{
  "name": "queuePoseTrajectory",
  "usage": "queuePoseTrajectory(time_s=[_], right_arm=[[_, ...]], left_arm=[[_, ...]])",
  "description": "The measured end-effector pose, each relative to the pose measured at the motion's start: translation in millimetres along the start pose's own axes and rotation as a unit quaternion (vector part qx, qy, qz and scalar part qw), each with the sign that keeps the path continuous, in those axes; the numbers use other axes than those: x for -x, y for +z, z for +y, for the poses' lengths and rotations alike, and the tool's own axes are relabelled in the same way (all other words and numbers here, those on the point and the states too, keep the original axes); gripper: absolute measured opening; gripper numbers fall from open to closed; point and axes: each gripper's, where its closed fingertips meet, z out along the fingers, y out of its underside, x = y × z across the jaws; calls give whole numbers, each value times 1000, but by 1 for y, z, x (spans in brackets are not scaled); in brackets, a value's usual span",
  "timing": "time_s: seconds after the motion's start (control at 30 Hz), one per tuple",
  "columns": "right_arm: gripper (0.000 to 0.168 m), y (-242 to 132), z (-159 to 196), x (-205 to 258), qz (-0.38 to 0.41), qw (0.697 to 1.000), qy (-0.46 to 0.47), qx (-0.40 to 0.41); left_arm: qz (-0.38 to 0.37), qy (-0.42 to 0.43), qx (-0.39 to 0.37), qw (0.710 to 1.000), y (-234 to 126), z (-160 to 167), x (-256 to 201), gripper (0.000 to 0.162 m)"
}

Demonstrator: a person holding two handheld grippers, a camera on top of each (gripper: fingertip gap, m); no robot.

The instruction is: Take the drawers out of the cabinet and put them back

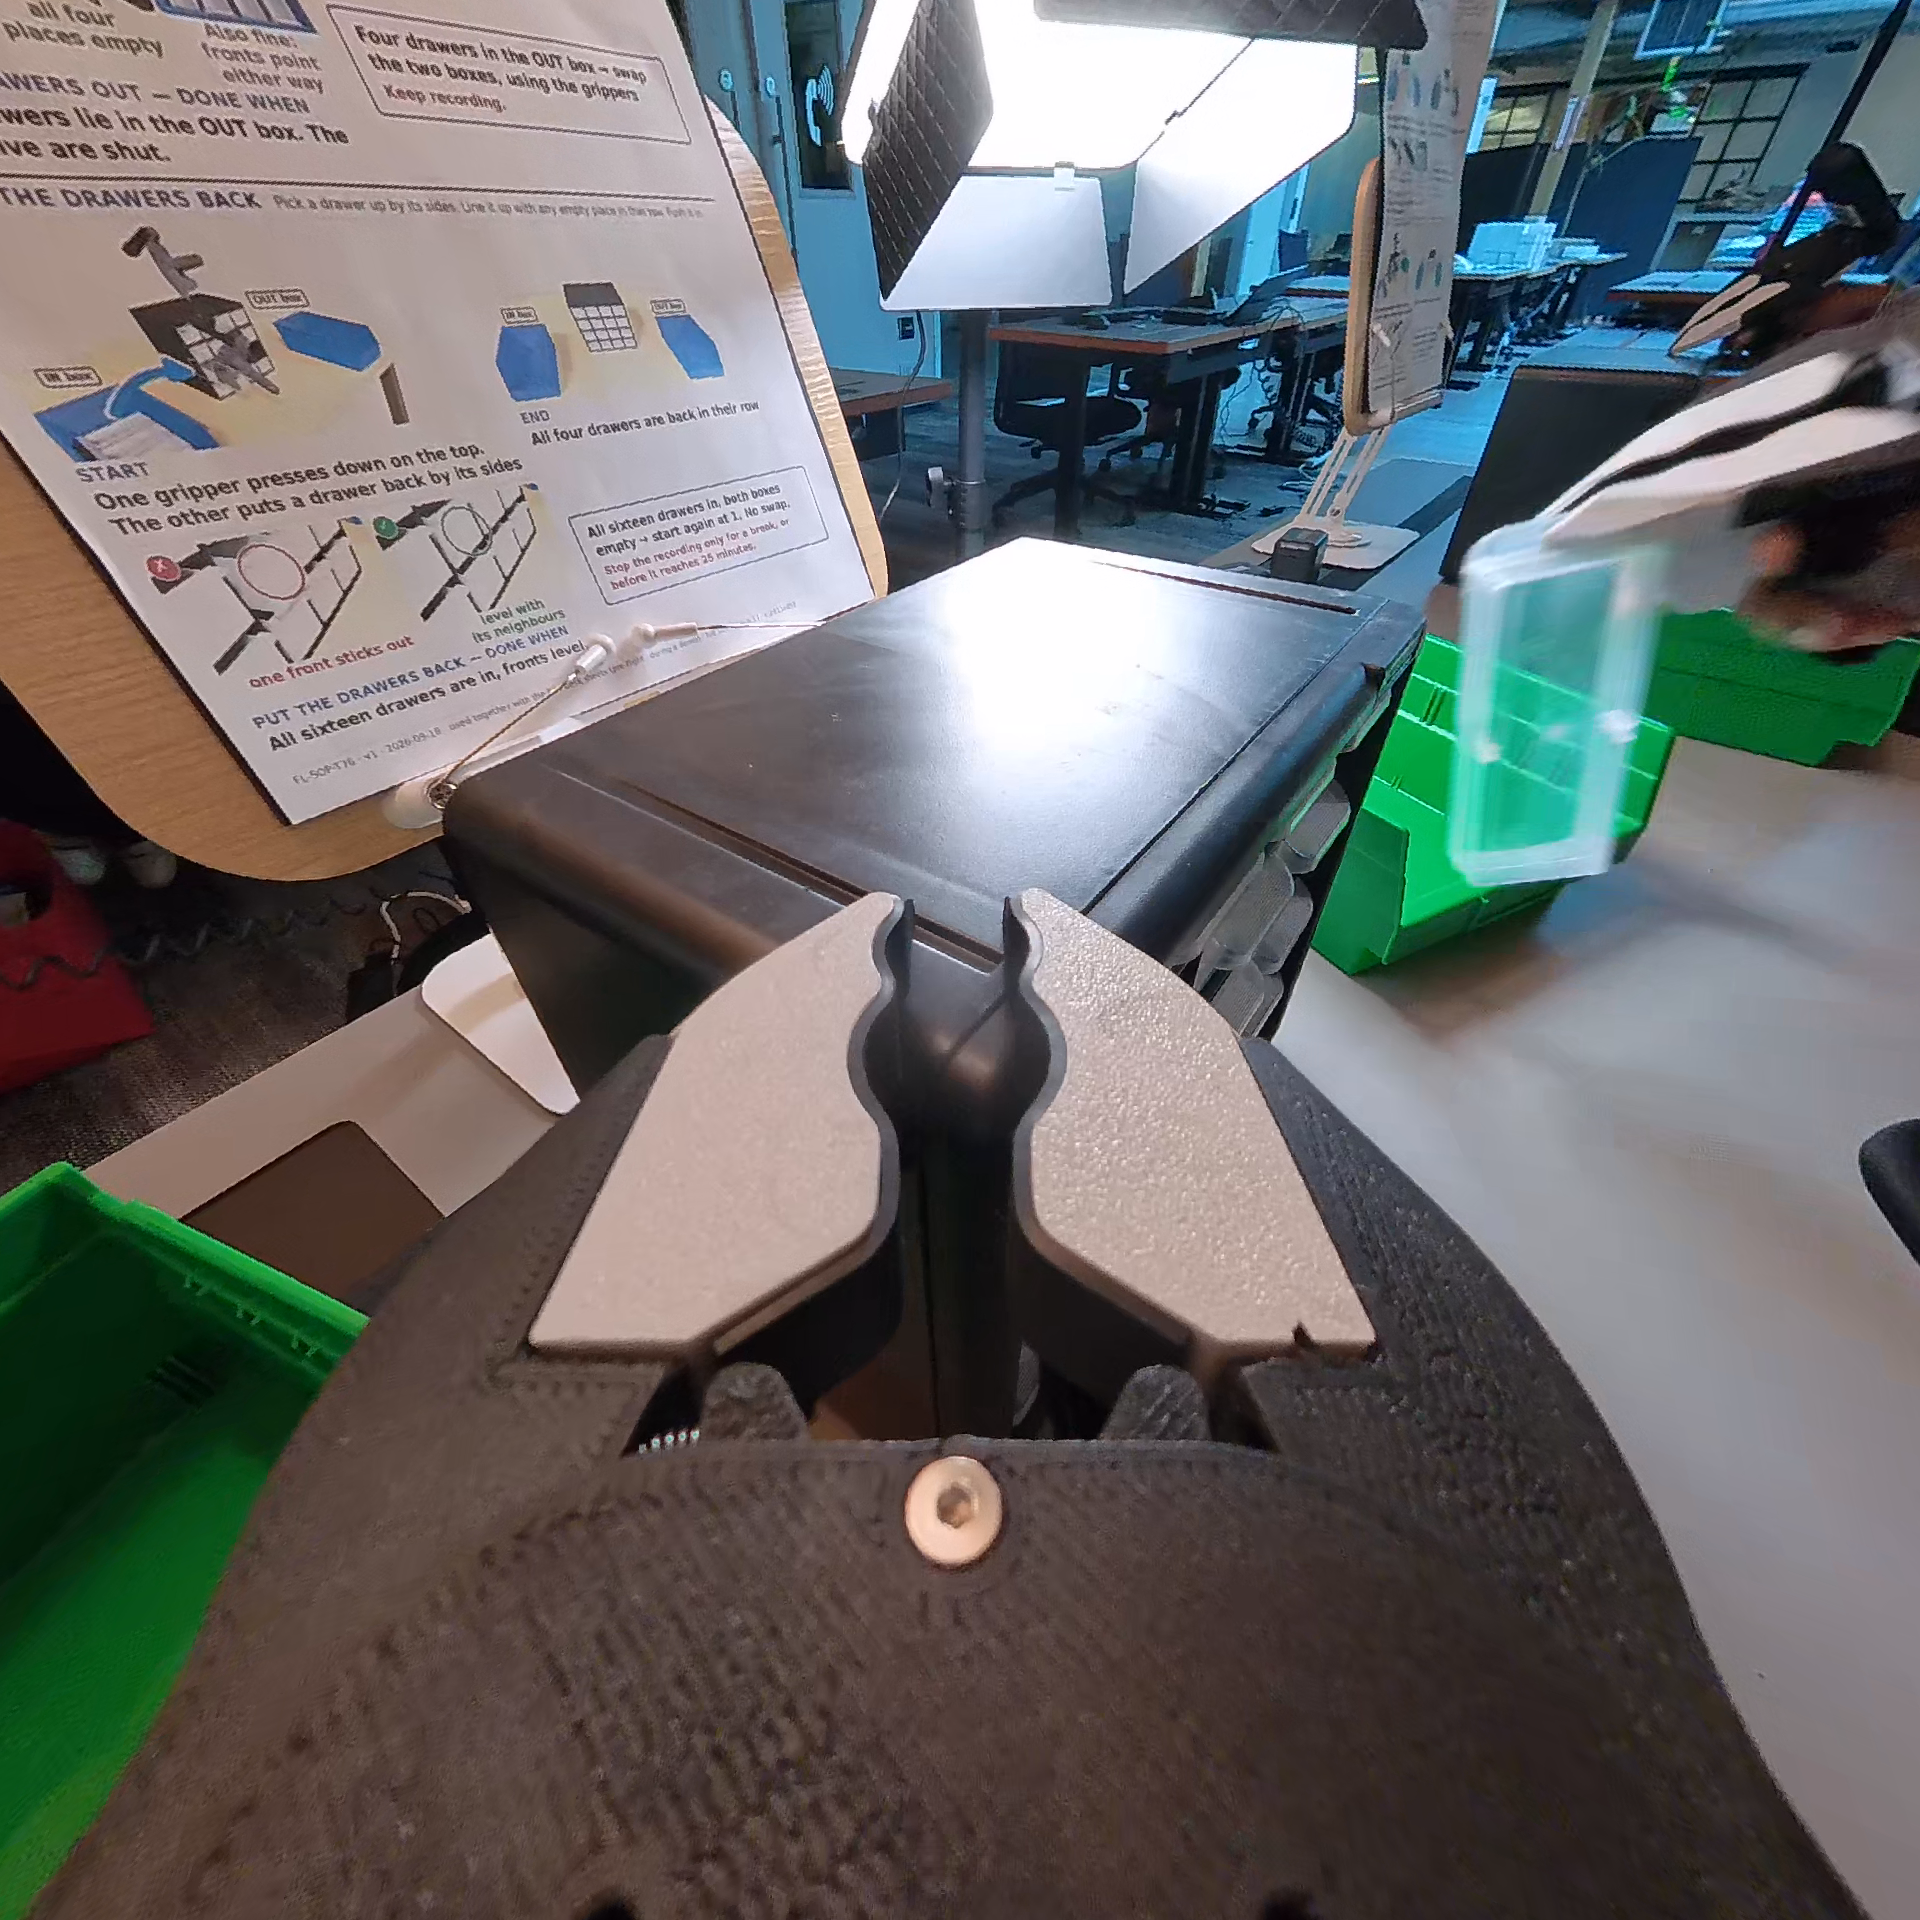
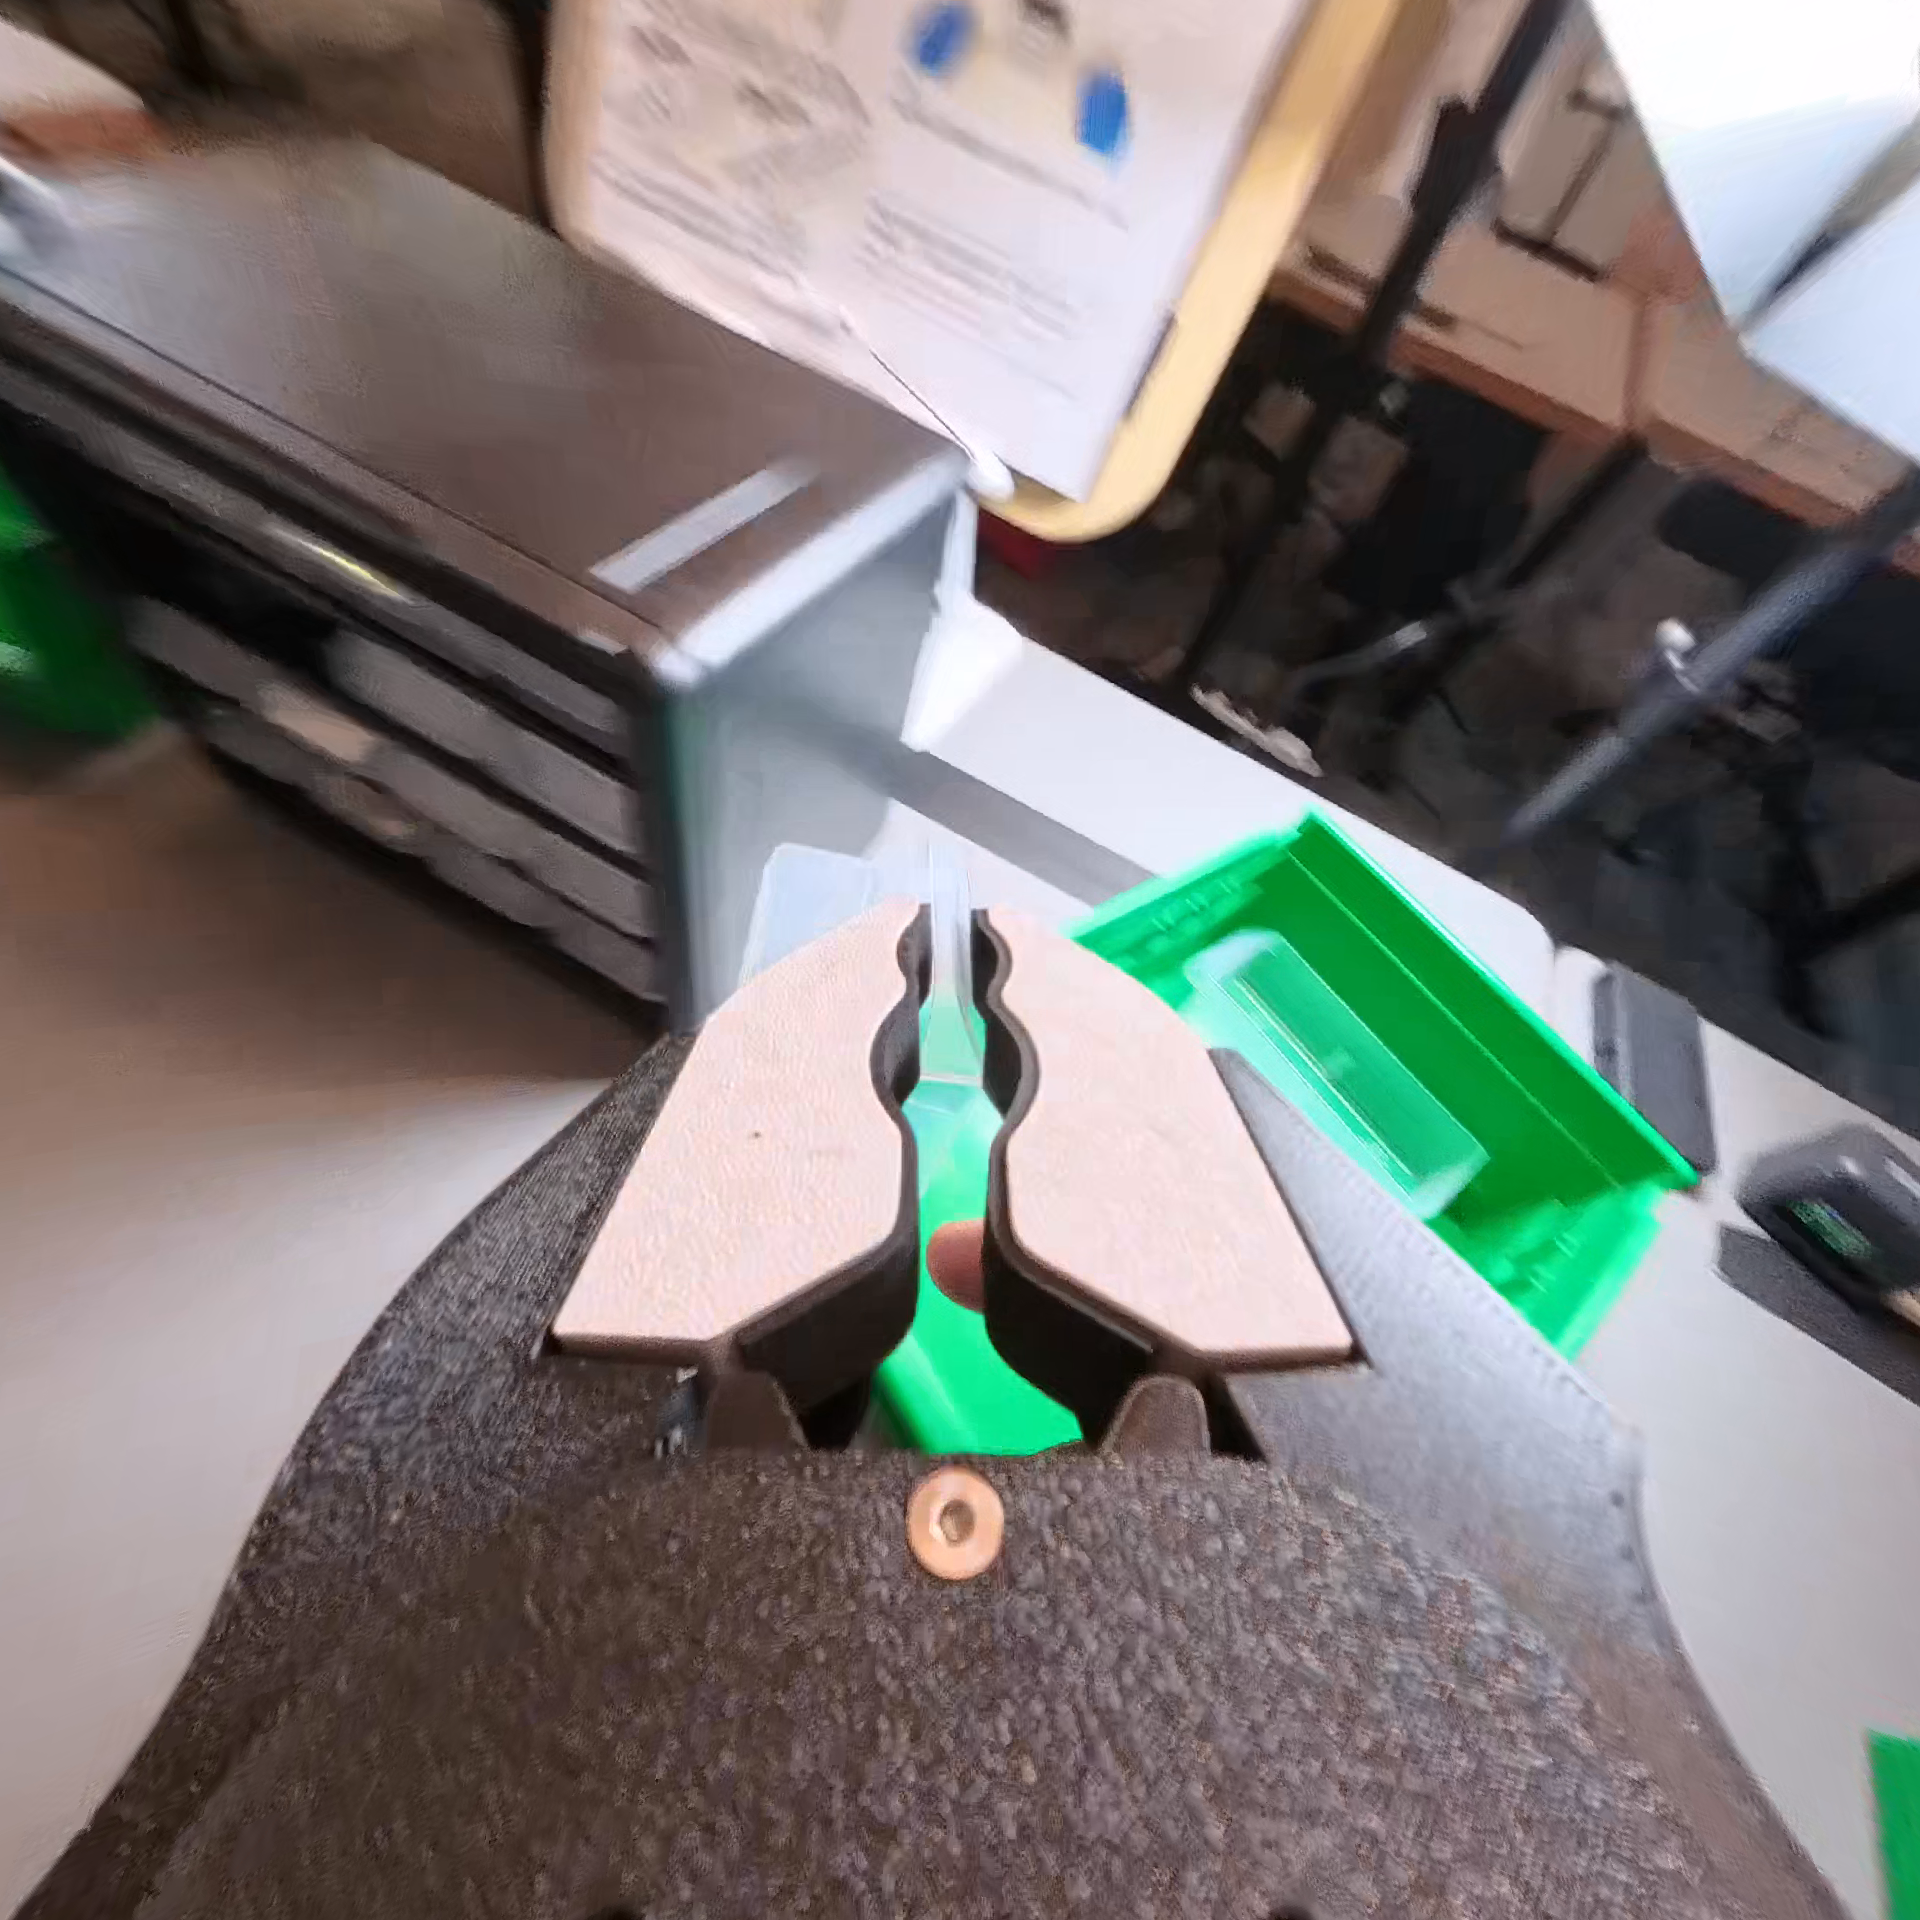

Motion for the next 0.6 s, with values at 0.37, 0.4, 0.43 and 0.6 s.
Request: queuePoseTrajectory(time_s=[0.37,0.4,0.43,0.6], right_arm=[[5,90,59,-106,188,950,-198,149],[5,97,66,-110,200,939,-231,160],[5,104,74,-113,210,927,-263,166],[7,134,89,-106,209,918,-316,117]], left_arm=[[6,-3,-4,1000,0,0,0,17],[5,-1,-3,1000,0,0,0,17],[3,1,-3,1000,0,0,0,17],[0,4,-2,1000,0,0,0,17]])
